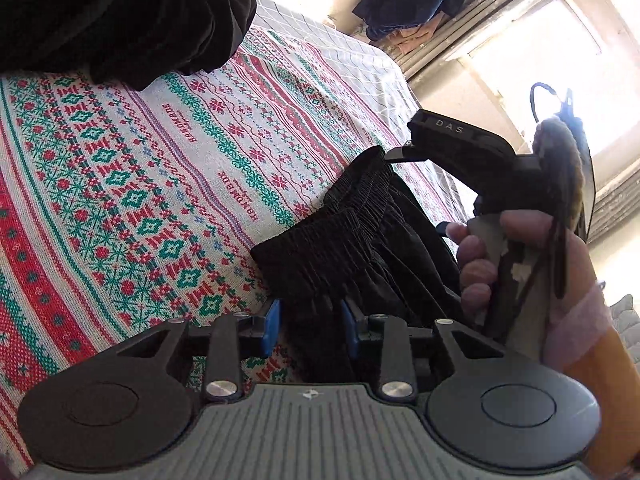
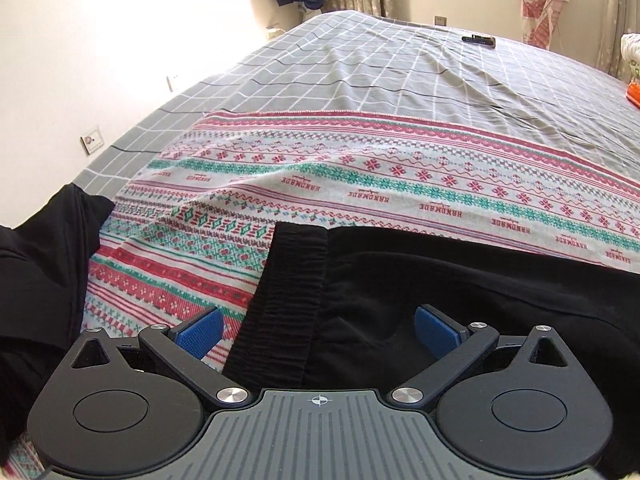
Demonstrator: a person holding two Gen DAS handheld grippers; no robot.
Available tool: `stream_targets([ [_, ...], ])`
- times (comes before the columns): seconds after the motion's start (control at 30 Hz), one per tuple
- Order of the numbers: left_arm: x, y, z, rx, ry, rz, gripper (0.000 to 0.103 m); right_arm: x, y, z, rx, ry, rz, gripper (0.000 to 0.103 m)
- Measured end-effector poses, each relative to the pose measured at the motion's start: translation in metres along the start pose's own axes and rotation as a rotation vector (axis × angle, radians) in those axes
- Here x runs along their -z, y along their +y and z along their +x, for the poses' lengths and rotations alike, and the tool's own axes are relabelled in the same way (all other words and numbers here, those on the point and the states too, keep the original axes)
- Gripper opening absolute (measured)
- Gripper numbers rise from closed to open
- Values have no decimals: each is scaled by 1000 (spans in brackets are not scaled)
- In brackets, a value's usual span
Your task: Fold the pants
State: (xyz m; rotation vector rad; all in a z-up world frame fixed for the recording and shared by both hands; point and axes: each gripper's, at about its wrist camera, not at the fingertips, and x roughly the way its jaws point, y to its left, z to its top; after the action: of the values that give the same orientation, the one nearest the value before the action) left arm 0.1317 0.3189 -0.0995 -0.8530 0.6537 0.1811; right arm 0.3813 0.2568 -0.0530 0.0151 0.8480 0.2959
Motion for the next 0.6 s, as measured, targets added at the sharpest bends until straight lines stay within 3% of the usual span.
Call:
stream_targets([
  [0.23,3,4,-13,-42,-60,-19,67,-16,26,39,114,-12,-31,91],
  [0.3,1,6,-11,-29,-56,-40,71,-16,30,50,160,-1,-27,83],
  [0.37,1,6,-7,-16,-52,-47,71,-15,32,59,187,23,-10,64],
  [0.43,-1,6,-4,-14,-49,-37,71,-14,31,64,201,25,19,61],
  [0.5,-6,6,1,-12,-41,-50,70,-15,29,62,201,13,41,51],
  [0.53,-8,6,5,-15,-34,-61,67,-16,29,61,191,10,45,43],
  [0.57,-9,6,7,-27,-31,-65,51,-16,30,61,185,10,43,39],
  [0.6,-10,6,8,-40,-26,-60,44,-17,32,60,190,6,34,38],
])
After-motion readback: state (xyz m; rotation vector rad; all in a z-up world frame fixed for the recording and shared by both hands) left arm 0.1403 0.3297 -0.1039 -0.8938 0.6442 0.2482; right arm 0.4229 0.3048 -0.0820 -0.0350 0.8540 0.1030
